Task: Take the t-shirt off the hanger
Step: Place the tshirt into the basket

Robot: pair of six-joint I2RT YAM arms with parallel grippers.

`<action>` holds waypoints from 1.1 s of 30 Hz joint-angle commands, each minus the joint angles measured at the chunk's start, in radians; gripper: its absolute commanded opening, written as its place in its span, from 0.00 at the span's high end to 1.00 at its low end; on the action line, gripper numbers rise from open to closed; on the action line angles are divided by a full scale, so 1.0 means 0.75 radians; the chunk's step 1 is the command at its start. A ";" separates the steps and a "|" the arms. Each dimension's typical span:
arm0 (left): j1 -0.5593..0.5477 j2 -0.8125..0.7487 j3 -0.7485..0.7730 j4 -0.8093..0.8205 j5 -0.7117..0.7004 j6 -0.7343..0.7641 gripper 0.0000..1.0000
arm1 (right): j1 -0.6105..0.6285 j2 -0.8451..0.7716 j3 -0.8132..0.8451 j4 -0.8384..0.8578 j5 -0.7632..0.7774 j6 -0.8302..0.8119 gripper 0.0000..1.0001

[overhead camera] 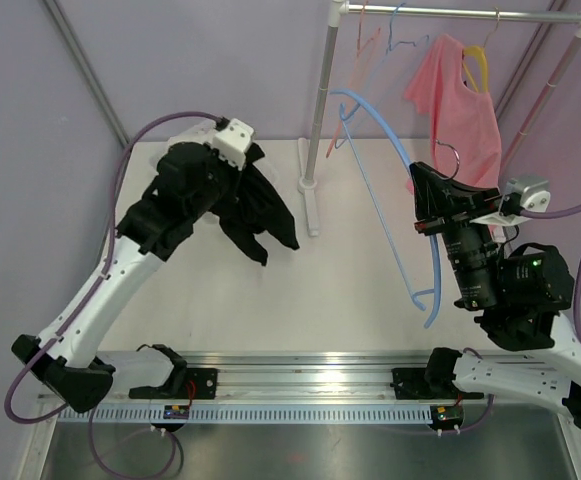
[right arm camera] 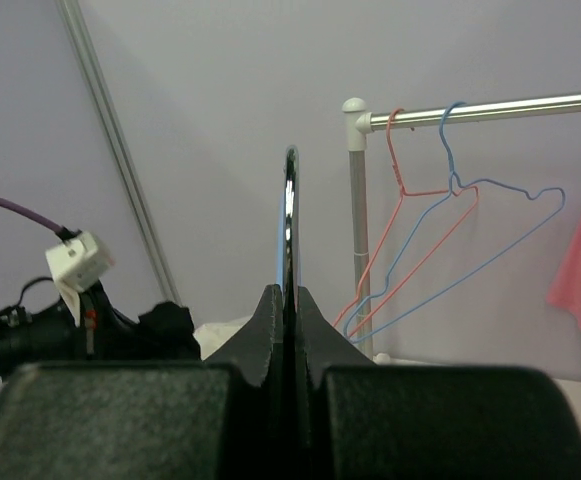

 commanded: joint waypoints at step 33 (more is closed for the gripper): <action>0.616 1.132 0.658 -0.027 0.228 -0.084 1.00 | -0.003 -0.077 0.008 -0.021 -0.011 0.024 1.00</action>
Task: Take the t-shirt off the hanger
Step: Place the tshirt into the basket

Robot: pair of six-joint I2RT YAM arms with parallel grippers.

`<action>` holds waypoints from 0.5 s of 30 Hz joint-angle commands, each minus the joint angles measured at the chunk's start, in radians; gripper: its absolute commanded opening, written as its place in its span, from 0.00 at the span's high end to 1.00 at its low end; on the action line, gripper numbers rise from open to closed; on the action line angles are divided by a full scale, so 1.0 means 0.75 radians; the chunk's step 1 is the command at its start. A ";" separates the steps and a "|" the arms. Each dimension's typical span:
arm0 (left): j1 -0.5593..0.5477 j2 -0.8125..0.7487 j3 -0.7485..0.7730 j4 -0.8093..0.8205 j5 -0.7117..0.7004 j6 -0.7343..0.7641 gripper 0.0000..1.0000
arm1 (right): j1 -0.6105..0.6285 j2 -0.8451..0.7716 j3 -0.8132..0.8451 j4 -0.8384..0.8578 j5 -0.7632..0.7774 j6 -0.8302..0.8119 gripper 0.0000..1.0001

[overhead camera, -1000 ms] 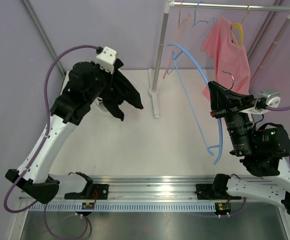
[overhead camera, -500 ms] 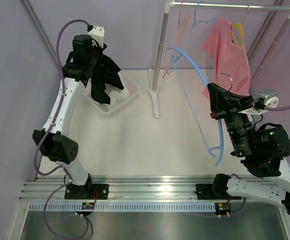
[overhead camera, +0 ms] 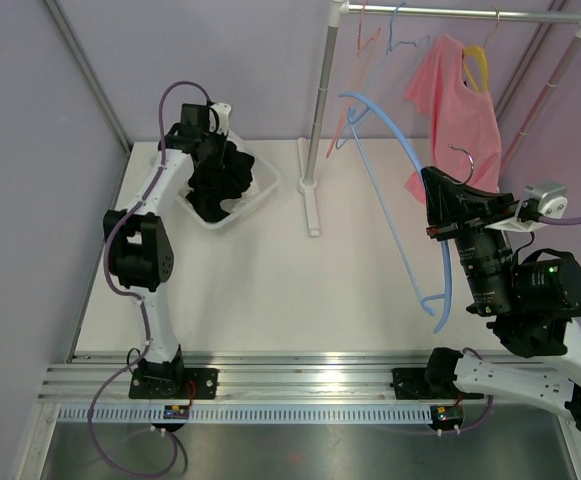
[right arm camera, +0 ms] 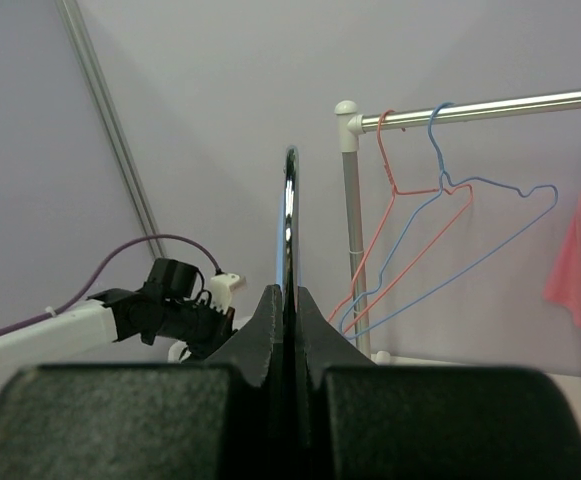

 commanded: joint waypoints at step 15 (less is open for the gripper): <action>0.039 0.253 -0.072 0.085 0.031 -0.023 0.83 | -0.003 -0.013 0.003 0.047 -0.003 0.001 1.00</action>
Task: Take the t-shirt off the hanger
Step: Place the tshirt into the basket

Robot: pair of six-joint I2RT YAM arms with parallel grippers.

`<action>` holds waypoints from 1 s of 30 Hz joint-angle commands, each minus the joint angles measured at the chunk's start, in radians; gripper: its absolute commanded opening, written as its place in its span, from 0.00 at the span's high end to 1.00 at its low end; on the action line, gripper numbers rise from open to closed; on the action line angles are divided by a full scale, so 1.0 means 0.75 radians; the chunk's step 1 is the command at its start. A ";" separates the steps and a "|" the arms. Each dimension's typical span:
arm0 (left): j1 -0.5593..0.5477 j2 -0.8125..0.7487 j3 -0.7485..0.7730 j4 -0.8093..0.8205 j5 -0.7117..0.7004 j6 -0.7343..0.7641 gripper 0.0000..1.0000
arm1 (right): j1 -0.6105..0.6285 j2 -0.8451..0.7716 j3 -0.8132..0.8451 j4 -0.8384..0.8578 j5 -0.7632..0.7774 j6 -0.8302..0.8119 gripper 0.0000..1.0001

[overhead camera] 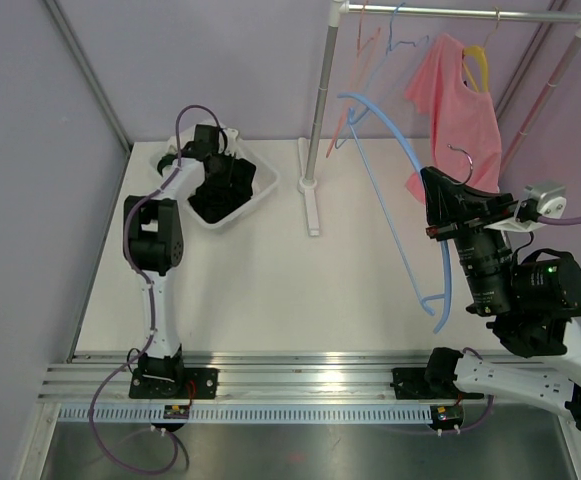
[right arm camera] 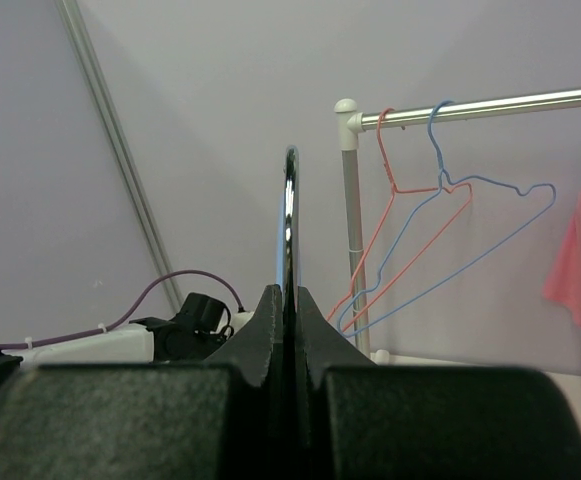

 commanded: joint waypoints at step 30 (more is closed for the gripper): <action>-0.065 -1.158 -0.888 0.460 0.104 -0.103 0.08 | -0.003 0.036 0.005 0.225 0.209 -0.020 1.00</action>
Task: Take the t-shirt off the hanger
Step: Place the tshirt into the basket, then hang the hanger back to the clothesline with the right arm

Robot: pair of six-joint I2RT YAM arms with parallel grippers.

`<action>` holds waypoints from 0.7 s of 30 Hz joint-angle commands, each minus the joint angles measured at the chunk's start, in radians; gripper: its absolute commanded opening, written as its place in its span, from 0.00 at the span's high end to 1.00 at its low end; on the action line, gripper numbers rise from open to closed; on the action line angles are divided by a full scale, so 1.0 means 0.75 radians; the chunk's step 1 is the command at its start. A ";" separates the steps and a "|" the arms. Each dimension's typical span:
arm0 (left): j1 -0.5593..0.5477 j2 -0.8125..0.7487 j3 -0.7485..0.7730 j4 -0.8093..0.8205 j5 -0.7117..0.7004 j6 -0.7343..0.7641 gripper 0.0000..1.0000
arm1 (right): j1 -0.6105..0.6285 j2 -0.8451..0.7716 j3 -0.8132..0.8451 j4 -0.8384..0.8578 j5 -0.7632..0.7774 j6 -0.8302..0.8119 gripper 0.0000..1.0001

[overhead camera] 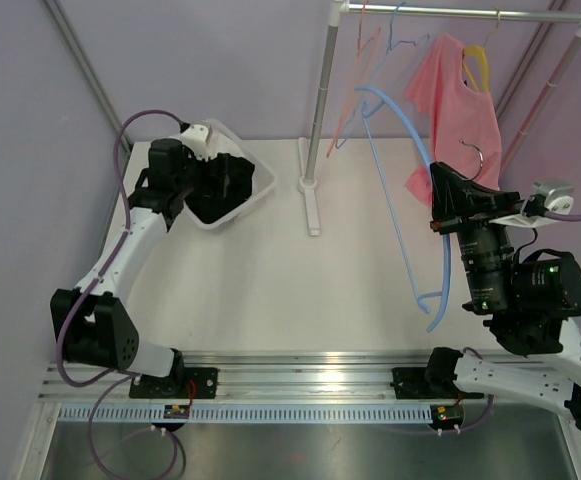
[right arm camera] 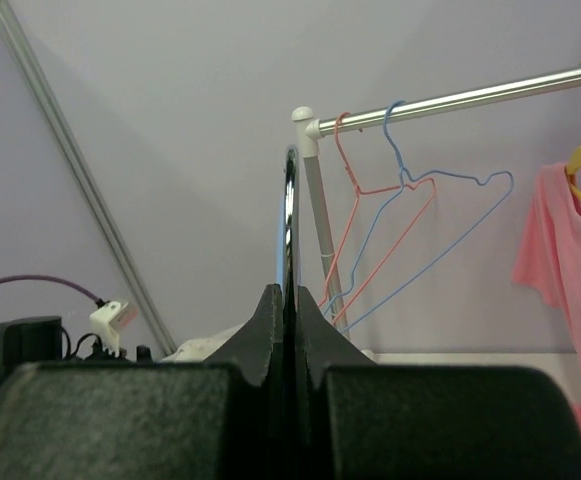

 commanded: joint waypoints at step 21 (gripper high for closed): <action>-0.322 -0.536 -0.535 0.435 -0.037 0.118 0.01 | -0.292 0.505 0.178 0.772 0.426 -0.594 1.00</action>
